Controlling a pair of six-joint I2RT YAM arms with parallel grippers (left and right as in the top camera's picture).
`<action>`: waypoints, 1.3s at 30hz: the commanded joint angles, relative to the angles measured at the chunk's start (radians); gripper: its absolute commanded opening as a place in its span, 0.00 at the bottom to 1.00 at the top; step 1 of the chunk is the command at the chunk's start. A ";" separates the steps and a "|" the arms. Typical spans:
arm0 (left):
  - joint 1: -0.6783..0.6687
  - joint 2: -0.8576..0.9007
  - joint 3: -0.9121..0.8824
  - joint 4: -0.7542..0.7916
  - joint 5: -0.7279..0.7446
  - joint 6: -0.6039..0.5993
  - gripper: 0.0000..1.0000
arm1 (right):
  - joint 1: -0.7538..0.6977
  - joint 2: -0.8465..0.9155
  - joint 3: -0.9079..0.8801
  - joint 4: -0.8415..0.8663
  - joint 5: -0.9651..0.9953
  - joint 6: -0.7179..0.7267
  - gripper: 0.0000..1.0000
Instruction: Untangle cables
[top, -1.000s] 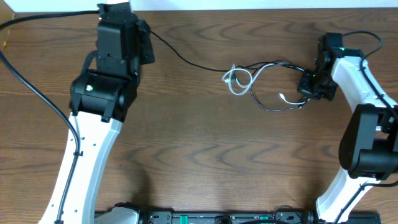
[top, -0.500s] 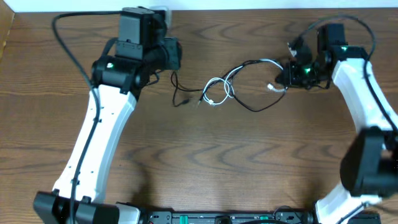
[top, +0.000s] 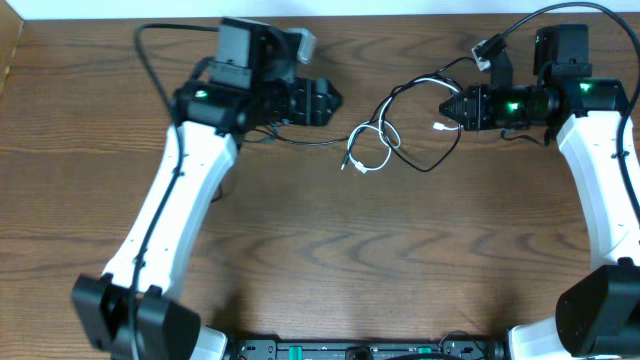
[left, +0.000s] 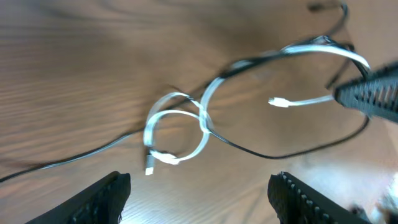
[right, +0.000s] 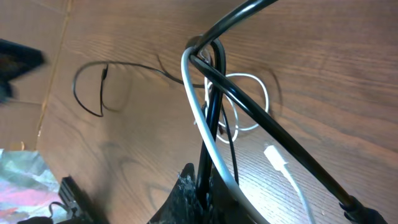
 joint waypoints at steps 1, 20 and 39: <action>-0.042 0.089 0.027 0.037 0.154 0.066 0.75 | 0.000 0.000 0.011 -0.008 -0.057 0.002 0.01; -0.187 0.348 0.027 0.598 0.097 0.080 0.68 | 0.000 0.000 0.011 -0.030 -0.055 -0.002 0.01; -0.104 0.303 0.027 0.523 0.133 0.049 0.08 | 0.000 0.064 -0.040 -0.029 0.597 0.348 0.01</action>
